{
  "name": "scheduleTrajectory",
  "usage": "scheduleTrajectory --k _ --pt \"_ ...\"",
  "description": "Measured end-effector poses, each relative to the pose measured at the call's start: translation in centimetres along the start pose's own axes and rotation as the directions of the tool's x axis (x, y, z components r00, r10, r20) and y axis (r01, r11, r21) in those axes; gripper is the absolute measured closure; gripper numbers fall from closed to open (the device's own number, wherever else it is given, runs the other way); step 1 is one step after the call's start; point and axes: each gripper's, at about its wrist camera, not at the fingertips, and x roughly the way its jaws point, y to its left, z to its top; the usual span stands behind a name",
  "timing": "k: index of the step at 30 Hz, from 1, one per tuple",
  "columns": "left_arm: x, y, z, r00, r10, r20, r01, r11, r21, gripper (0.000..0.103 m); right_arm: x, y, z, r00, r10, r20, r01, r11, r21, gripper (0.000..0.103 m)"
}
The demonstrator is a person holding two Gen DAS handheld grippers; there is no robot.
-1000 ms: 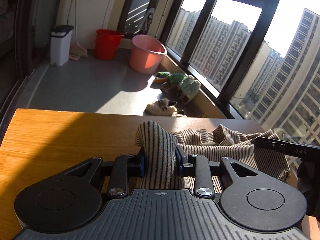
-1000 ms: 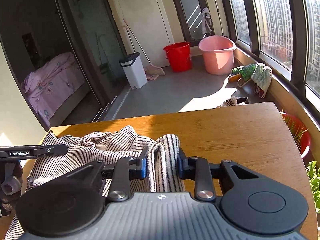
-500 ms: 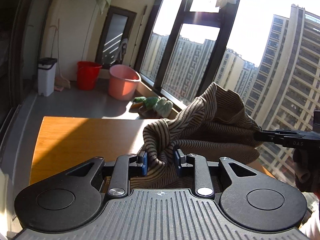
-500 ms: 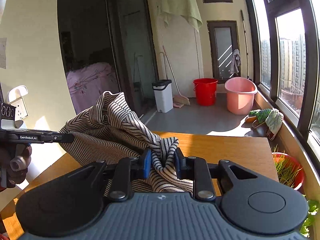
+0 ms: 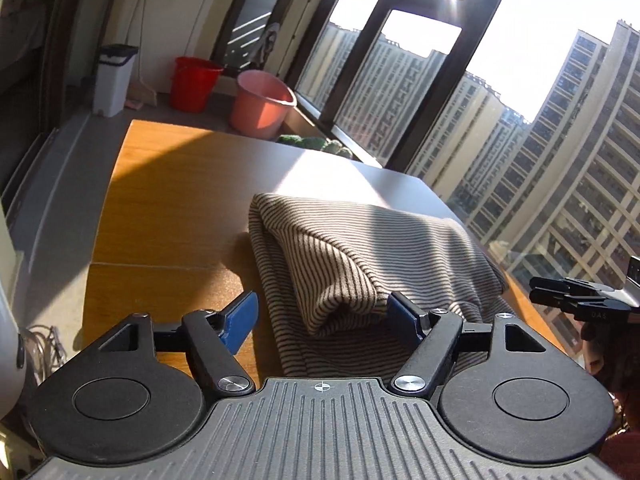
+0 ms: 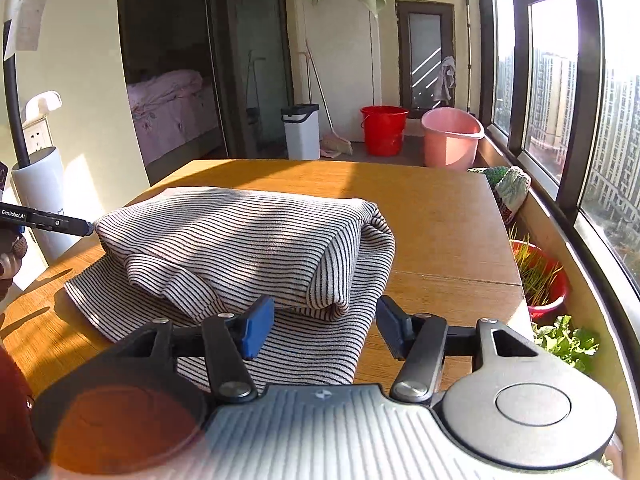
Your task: Fold clothes
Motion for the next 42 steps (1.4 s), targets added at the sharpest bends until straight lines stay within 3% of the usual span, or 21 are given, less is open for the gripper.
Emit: scheduleTrajectory --k 4,10,13,14,16,19,22,32,37,42 --pt "2.5 -0.7 0.3 0.998 -0.052 -0.024 0.050 0.995 -0.084 0.017 1.8 -1.1 0.6 0.998 0.063 0.030 -0.067 0.986 0.154 0.039" --pt "6.1 -1.7 -0.3 0.997 -0.022 -0.071 0.017 0.997 -0.079 0.014 7.5 -1.1 -0.3 0.997 0.057 -0.053 -0.044 0.972 0.230 0.039" --pt "6.4 -1.7 -0.2 0.998 -0.008 -0.064 0.004 0.998 -0.064 0.016 8.3 -0.9 -0.2 0.998 0.058 -0.040 -0.047 0.973 0.226 0.036" --pt "6.5 -1.7 -0.2 0.998 -0.004 -0.062 0.000 0.998 -0.059 0.019 8.5 -0.8 -0.1 0.998 0.058 -0.035 -0.049 0.974 0.223 0.038" --pt "6.7 -1.7 -0.1 0.998 0.006 -0.057 -0.008 0.999 -0.049 0.038 8.8 -0.4 0.2 0.998 0.052 -0.038 -0.044 0.979 0.200 0.055" --pt "6.5 -2.3 0.0 0.999 0.012 -0.043 -0.012 1.000 -0.021 0.058 8.3 -0.1 0.8 0.998 0.054 -0.023 -0.049 0.981 0.187 0.071" --pt "5.6 -2.9 0.0 0.999 -0.002 -0.032 0.001 1.000 -0.008 0.064 7.4 0.1 1.6 0.998 0.063 0.005 -0.063 0.980 0.190 0.080" --pt "2.6 -4.5 -0.9 0.998 -0.054 -0.017 0.054 0.998 0.015 0.064 2.8 0.3 0.8 0.995 0.096 0.032 -0.100 0.976 0.196 0.081" --pt "3.7 -3.2 -2.6 0.997 -0.025 -0.074 0.022 0.999 -0.028 0.063 3.0 -0.1 -1.2 0.997 0.082 -0.007 -0.079 0.972 0.222 0.081" --pt "3.5 -2.2 -3.4 0.996 -0.015 -0.082 0.010 0.998 -0.061 0.060 3.5 0.0 -3.3 0.995 0.085 -0.048 -0.071 0.967 0.245 0.081"
